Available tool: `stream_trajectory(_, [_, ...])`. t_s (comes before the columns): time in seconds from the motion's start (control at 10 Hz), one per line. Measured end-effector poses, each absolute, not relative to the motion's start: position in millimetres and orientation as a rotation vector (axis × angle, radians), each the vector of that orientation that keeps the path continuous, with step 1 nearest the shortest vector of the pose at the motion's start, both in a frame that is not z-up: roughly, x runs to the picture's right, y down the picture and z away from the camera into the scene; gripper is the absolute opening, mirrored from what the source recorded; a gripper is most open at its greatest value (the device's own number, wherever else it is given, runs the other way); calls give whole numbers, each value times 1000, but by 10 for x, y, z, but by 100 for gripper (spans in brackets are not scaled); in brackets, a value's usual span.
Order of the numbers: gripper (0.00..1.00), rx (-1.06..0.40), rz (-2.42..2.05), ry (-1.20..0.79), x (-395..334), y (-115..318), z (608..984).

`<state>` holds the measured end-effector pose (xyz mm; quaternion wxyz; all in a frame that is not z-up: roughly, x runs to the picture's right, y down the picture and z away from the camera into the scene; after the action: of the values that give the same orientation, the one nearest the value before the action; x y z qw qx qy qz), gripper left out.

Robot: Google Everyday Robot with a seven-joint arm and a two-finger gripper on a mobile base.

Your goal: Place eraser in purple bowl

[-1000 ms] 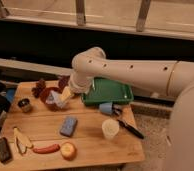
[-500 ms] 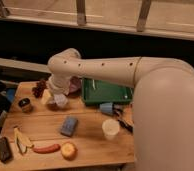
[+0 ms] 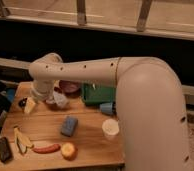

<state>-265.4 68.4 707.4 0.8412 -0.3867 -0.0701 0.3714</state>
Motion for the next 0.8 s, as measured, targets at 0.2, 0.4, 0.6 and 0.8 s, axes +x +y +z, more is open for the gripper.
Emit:
stream_trajectory(0.2, [80, -820, 781, -151, -2663, 688, 7065])
stream_trajectory(0.4, [80, -817, 747, -162, -2642, 743, 7055])
stream_trajectory(0.6, [80, -802, 701, -167, -2812, 884, 6968])
stream_trajectory(0.8, [80, -783, 658, -158, -2980, 968, 6908])
